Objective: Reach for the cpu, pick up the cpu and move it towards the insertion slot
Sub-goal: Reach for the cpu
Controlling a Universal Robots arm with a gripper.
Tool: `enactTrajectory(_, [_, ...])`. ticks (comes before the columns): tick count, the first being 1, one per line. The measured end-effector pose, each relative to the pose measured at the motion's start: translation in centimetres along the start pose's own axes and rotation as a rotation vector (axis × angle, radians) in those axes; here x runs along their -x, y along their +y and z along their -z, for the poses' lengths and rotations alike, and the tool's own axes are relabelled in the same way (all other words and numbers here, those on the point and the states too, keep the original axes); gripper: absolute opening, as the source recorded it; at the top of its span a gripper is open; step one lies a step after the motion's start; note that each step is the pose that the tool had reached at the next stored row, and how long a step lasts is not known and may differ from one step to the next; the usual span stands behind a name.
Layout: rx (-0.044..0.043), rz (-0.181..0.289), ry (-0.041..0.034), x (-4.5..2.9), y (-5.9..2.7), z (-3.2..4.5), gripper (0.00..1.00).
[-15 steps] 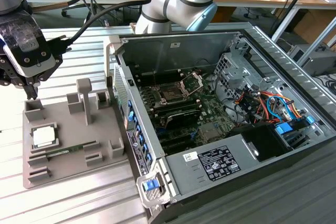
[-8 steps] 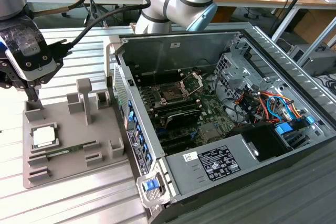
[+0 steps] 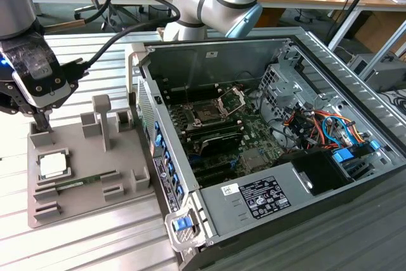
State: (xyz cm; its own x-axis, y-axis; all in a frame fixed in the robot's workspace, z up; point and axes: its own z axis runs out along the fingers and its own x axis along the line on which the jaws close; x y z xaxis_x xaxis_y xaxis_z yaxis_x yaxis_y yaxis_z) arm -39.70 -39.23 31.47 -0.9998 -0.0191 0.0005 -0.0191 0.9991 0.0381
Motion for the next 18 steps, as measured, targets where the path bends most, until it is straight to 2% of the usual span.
enactTrajectory(3, [0.0,0.0,0.0,0.0,-0.01,-0.35,0.11])
enactTrajectory(18, [0.0,0.0,0.0,0.0,-0.03,-0.68,0.11])
